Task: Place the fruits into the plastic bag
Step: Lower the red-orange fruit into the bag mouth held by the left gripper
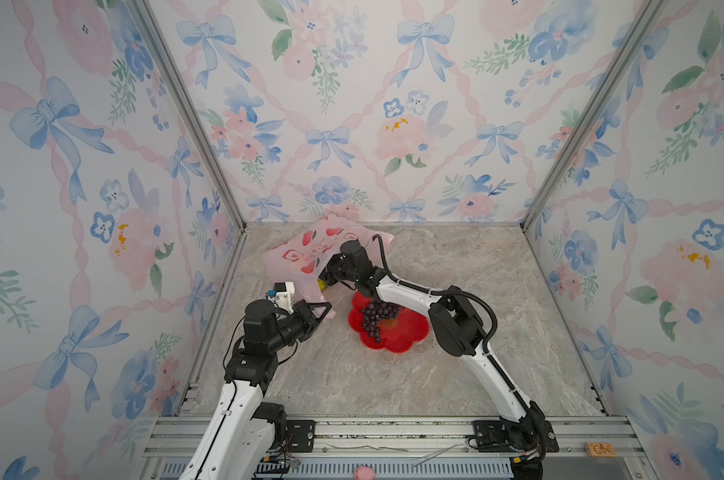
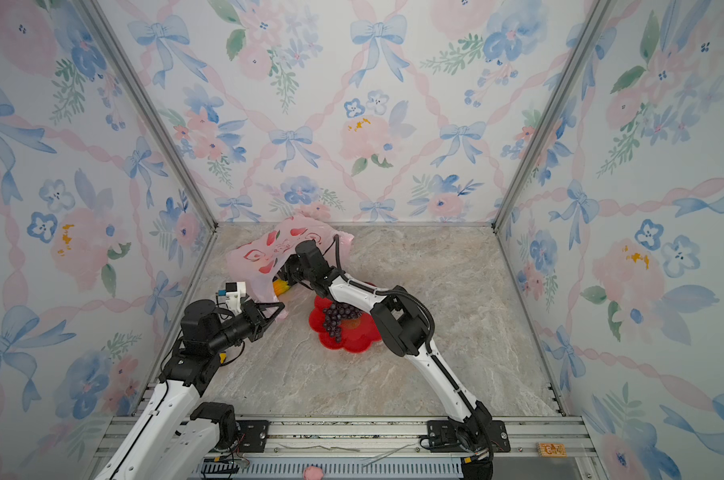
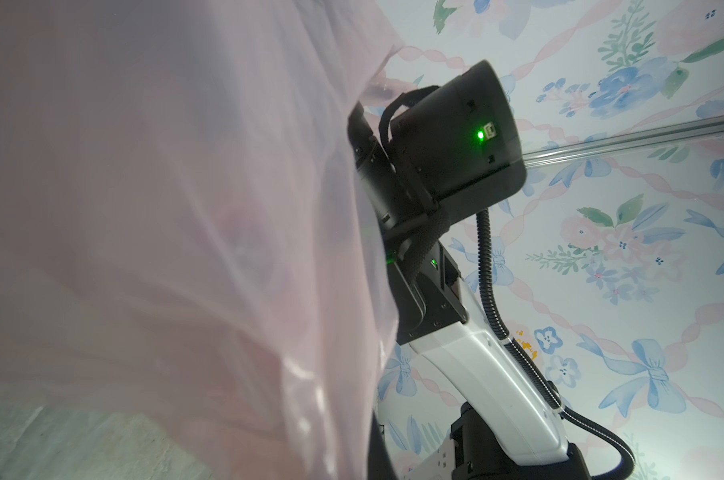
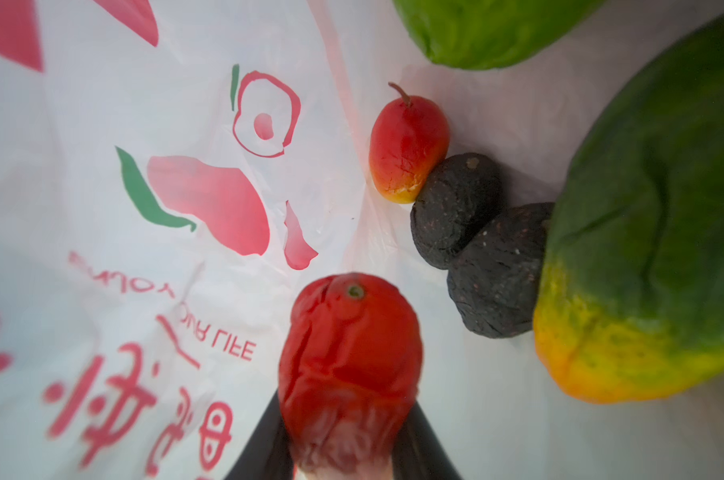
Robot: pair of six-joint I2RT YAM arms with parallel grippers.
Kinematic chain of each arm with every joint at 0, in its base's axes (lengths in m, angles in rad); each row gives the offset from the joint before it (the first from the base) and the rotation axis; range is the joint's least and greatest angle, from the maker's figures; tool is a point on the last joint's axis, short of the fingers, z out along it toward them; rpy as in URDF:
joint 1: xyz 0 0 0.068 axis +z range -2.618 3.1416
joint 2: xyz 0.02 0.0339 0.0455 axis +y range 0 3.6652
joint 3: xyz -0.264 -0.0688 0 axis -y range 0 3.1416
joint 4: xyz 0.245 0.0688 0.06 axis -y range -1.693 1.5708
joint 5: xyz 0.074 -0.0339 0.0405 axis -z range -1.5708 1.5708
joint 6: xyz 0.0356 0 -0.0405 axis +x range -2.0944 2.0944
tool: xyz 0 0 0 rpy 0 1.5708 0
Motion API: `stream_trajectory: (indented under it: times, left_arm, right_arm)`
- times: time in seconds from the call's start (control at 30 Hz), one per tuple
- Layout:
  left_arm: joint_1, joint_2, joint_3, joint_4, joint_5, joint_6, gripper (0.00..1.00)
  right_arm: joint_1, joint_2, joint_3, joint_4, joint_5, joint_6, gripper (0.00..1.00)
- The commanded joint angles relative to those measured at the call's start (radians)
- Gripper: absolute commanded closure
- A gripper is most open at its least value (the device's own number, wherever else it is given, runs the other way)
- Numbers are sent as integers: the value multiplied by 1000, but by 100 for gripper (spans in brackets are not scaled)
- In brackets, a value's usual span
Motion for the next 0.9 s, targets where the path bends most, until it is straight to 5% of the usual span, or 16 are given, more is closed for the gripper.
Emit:
stream_trajectory:
  times: [0.0,0.67,0.87]
  left_arm:
    - [-6,-14,-12,-1,33,-8,100]
    - [10,18,80,-118,100,99,100]
    - [24,35,94,-129,114,116,100]
  right_arm:
    - [9,56,89,-48,19,6,68]
    - [-35,259,370,-43,127,32,59]
    - [-49,264,374,-35,139,34,46]
